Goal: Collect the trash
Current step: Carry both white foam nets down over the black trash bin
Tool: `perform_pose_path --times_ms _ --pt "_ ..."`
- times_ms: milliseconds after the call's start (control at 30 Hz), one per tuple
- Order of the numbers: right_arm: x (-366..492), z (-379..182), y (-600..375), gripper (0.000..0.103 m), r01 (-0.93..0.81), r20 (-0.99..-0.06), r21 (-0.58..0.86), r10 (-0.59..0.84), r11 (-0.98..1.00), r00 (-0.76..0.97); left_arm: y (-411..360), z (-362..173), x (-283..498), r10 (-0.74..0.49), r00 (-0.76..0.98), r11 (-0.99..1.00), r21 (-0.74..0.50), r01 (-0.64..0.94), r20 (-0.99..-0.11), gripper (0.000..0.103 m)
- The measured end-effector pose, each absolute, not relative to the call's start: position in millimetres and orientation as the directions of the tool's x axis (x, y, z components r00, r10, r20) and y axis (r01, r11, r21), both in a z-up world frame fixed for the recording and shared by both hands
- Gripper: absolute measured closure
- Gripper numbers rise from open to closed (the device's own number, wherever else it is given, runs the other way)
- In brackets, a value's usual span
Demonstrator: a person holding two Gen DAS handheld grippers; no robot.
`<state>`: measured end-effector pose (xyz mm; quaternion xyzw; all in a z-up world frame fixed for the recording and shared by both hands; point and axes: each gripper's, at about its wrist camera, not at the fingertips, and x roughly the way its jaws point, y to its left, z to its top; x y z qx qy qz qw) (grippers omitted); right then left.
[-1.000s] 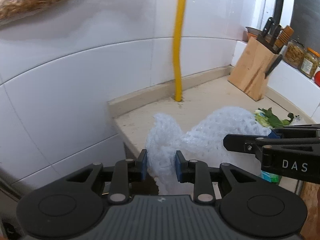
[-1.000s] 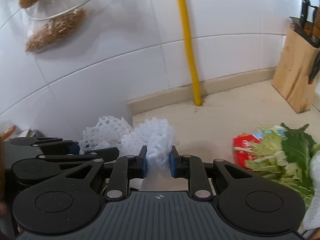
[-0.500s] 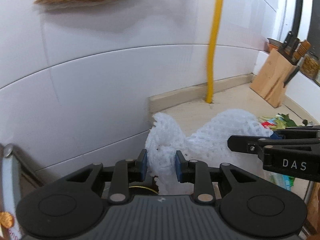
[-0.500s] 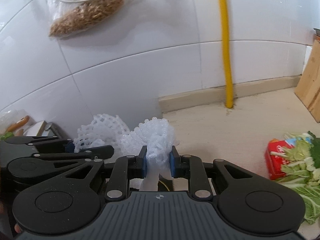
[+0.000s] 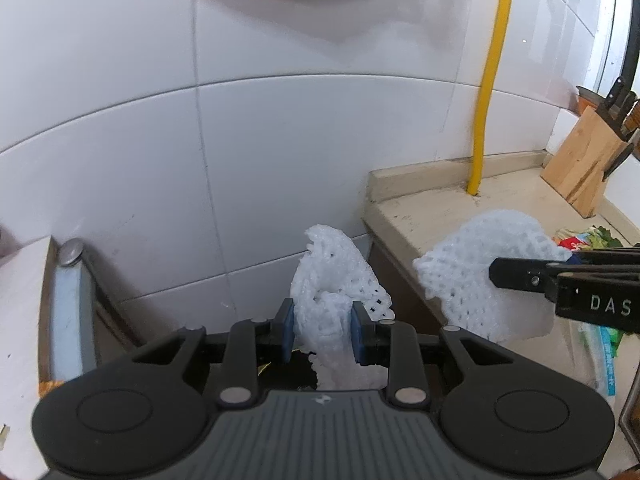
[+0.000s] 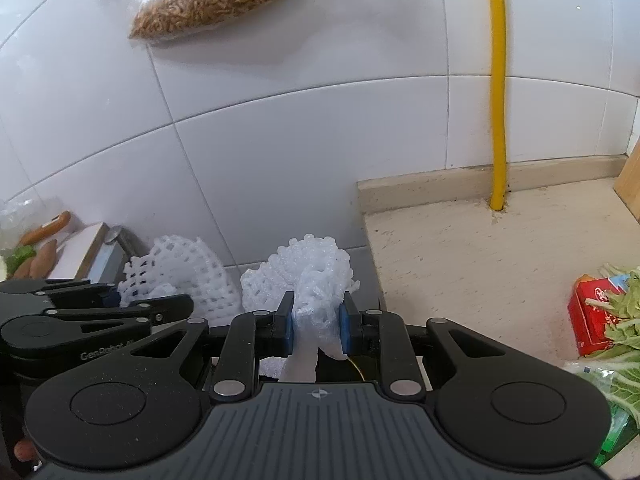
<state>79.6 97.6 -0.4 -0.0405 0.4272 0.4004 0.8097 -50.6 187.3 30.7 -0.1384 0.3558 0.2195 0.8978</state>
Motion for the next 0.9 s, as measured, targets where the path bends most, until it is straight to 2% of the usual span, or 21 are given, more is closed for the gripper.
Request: perform_pose_path --times_ms 433,900 --pt "59.0 -14.1 113.0 0.076 -0.670 -0.760 0.295 0.593 0.681 0.267 186.8 5.6 -83.3 0.305 0.617 0.859 -0.071 -0.508 -0.726 0.079" --pt "50.9 -46.8 137.4 0.076 -0.654 -0.812 0.305 0.548 0.693 0.202 196.0 -24.5 -72.1 0.268 0.575 0.872 -0.059 -0.485 -0.773 0.079"
